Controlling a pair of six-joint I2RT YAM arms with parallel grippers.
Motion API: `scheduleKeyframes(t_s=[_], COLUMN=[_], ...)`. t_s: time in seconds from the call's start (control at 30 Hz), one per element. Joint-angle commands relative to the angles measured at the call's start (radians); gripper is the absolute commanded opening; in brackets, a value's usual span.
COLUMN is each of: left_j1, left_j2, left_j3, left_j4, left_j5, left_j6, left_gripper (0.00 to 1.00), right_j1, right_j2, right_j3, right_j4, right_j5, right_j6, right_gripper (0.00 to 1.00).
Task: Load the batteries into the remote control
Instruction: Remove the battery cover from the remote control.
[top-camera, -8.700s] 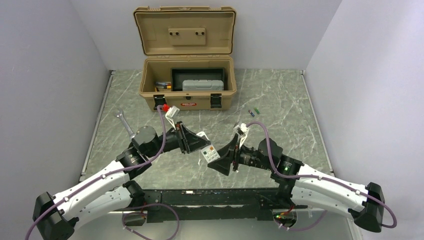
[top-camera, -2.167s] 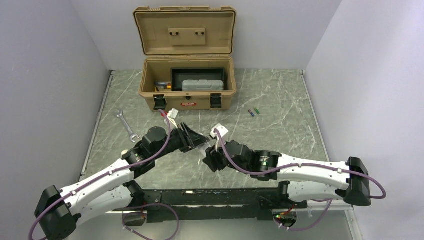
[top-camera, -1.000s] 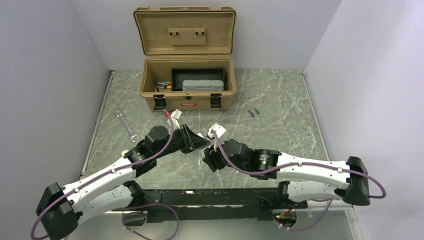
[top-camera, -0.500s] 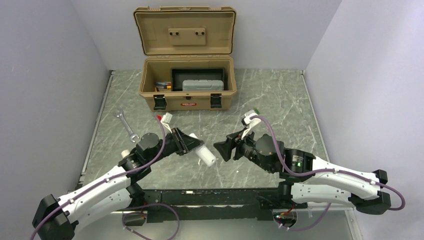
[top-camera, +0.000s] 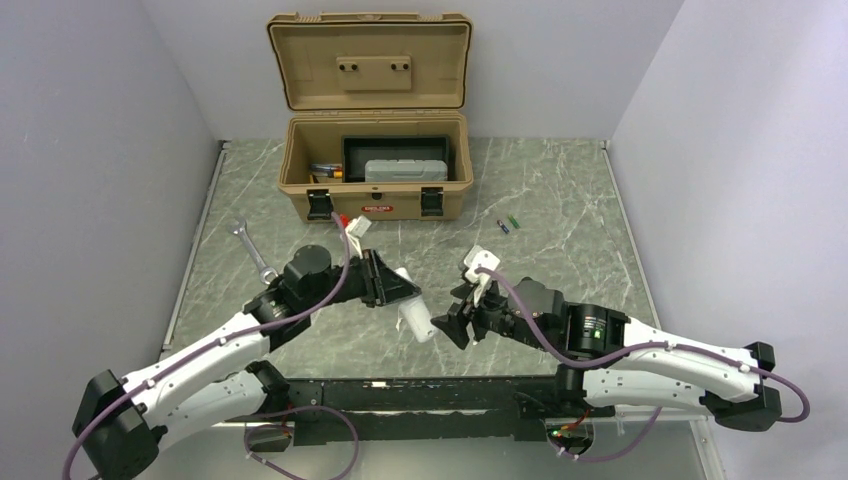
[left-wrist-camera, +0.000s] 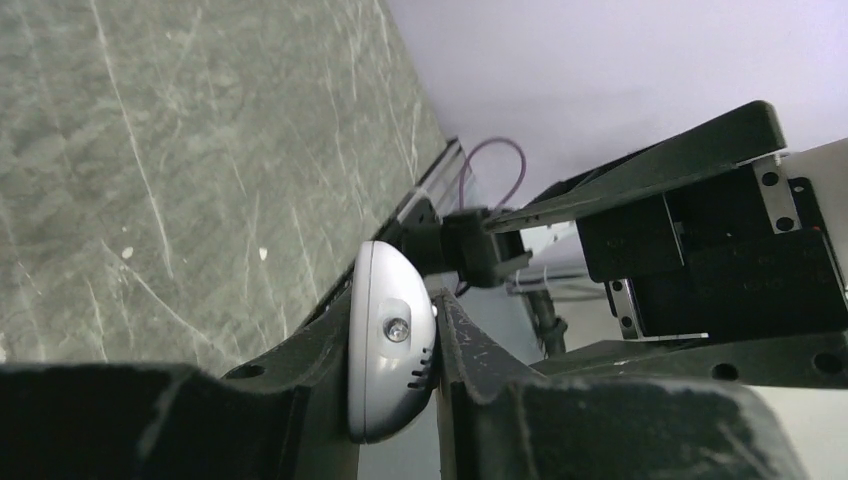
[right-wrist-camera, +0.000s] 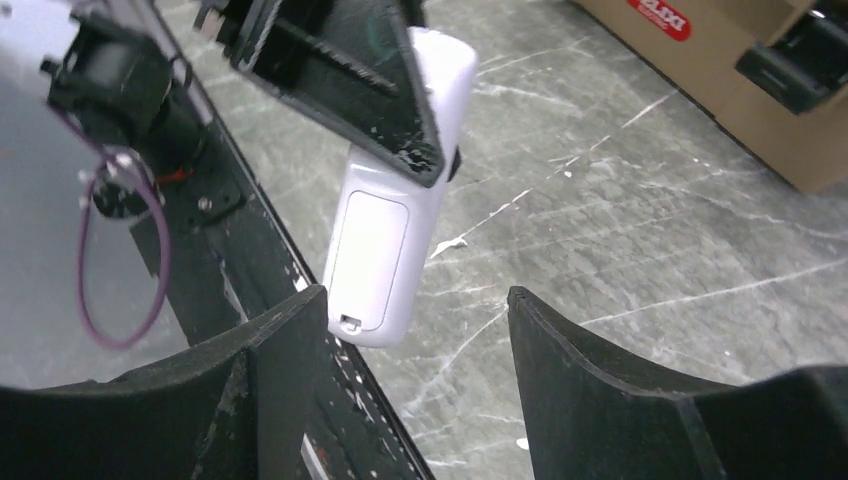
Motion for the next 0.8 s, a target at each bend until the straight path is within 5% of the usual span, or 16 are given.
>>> scheduleKeyframes(t_s=[0.0,0.1,0.3,0.53,0.67,0.77], left_j1=[0.003,0.003,0.003,0.003,0.003,0.003], left_j2=[0.073,0.12,-0.015,-0.051,-0.072,-0.115], left_j3=[0.122,0.176,0.084,0.094,0.074,0.002], left_j4=[-0.184,-0.349,-0.38,-0.508,-0.458,-0.312], left_j5=[0.155,0.134,-0.007,-0.024,0.011,0.055], left_j6=[0.085,0.09,-0.044,-0.018,-0.003,-0.055], left_gripper=[0.0,0.0,0.0,0.0,0.0,0.0], right_j1=[0.003,0.002,0.002,0.003,0.002,0.003], right_j2=[0.017,0.028,-0.008,-0.008,0.027,0.045], right_j3=[0.061,0.074,0.027,0.002,0.028,0.054], right_j4=[-0.046,-0.058,-0.007,0.02,-0.01,-0.042], right_j5=[-0.127,-0.128,-0.13,-0.126,-0.057,-0.056], right_j6=[-0.17,-0.19,-0.176,-0.159,-0.13,-0.141], right_gripper=[0.68,0.67,0.65,0.57,0.36,0.33])
